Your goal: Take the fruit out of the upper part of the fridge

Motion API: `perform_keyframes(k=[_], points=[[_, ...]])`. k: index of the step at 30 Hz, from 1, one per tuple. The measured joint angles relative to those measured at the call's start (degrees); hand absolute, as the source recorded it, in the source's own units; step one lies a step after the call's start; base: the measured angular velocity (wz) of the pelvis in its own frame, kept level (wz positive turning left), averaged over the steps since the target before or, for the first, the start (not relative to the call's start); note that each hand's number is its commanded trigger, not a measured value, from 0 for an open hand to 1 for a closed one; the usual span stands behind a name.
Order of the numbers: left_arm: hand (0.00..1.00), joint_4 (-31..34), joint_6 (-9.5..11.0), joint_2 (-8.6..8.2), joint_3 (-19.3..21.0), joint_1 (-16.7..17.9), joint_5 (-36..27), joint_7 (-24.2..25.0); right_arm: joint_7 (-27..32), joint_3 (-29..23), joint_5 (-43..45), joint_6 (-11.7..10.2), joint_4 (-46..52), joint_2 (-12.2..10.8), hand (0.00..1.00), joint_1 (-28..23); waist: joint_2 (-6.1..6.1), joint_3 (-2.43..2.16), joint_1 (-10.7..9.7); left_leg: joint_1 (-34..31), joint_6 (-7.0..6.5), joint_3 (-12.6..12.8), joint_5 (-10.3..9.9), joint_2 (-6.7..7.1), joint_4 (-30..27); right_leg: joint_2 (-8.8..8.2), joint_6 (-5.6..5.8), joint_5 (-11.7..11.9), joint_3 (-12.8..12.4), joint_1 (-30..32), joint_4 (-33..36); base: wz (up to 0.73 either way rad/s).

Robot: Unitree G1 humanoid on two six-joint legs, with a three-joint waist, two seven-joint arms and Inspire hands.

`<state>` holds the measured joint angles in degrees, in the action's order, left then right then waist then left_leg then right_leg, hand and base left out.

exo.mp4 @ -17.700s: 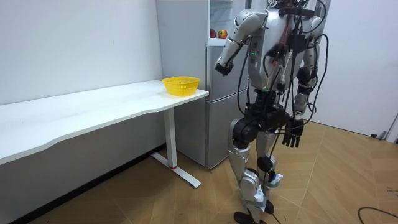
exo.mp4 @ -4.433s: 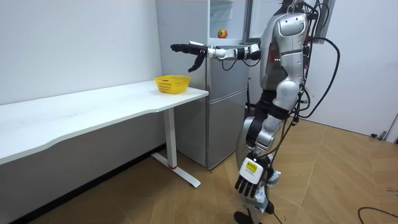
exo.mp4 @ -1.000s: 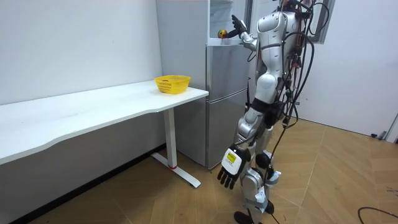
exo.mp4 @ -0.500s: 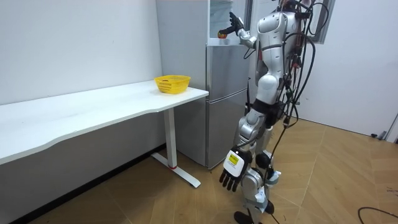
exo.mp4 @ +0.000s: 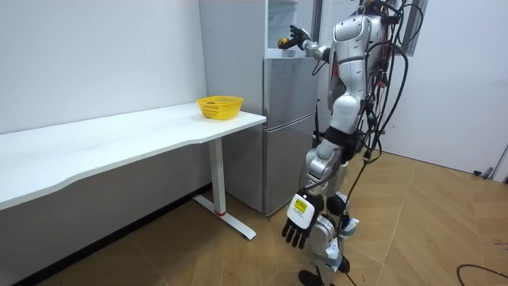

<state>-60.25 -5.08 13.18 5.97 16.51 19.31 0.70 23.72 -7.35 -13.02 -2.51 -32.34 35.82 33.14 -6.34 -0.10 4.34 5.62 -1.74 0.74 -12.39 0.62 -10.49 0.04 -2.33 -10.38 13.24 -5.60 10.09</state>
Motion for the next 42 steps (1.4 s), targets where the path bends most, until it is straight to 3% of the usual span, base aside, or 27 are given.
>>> perform_keyframes(k=[6,11,19,20,22,23,32,42], points=[[0.00,0.02,-0.88,0.27,0.66,0.62,1.10,1.47,-0.98,0.02,0.14,0.88,-2.97,1.96,0.00,0.75,-0.49,-0.07,0.60,-0.08,0.02,-0.03,0.00,0.09,0.08,0.06,-0.01,-0.01,0.38,0.18,-0.15,0.00],[0.00,0.01,-1.51,0.47,0.70,0.90,1.12,2.68,-1.46,0.08,0.13,1.30,-3.49,2.02,0.00,0.90,-1.17,-0.21,0.78,-0.14,0.03,-0.08,0.01,0.01,-0.19,0.07,-0.01,0.00,0.36,0.35,-0.19,0.00],[0.00,0.74,-2.63,0.95,1.22,0.75,1.14,3.47,-5.12,2.49,-2.52,2.72,-12.87,2.47,0.00,6.79,-1.16,-0.23,0.64,-0.43,0.03,-0.48,0.00,-0.23,-0.21,-0.07,-0.05,0.02,0.87,0.82,0.51,0.01],[0.00,0.82,-2.80,0.94,1.22,0.75,1.13,3.45,-5.82,2.76,-2.52,2.83,-14.21,2.52,0.18,7.78,-1.12,-0.23,0.60,-0.48,0.03,-0.59,0.00,-0.22,-0.22,-0.06,-0.05,0.02,1.01,0.85,0.52,0.04],[0.00,0.90,-3.26,0.94,1.22,0.76,1.13,3.37,-6.57,2.79,-2.51,3.24,-15.18,2.63,0.85,8.65,-1.07,-0.26,0.59,-0.52,0.04,-0.80,0.00,-0.20,-0.23,-0.06,-0.06,0.02,1.16,0.83,0.52,0.04],[0.00,0.91,-3.39,0.94,1.22,0.77,1.13,3.29,-7.15,2.79,-2.51,3.34,-15.61,2.72,1.00,8.93,-1.01,-0.30,0.60,-0.56,0.04,-0.87,0.00,-0.18,-0.26,-0.06,-0.06,0.02,1.22,0.83,0.51,0.00],[0.00,0.99,-3.72,1.01,1.23,0.82,1.11,3.16,-10.96,3.86,-2.45,3.39,-18.63,3.71,1.00,10.71,-0.91,-0.48,0.50,-0.88,0.04,-0.96,0.00,0.03,-0.45,-0.01,-0.06,0.02,1.23,0.61,0.40,0.00],[0.00,0.98,-3.75,1.41,1.23,0.79,1.09,2.18,-11.48,3.83,-2.42,3.36,-21.21,5.66,1.00,12.77,-1.51,0.17,0.51,-0.92,0.05,-0.96,0.00,-0.01,-0.22,0.08,-0.10,0.05,1.13,0.46,-0.30,0.00]])
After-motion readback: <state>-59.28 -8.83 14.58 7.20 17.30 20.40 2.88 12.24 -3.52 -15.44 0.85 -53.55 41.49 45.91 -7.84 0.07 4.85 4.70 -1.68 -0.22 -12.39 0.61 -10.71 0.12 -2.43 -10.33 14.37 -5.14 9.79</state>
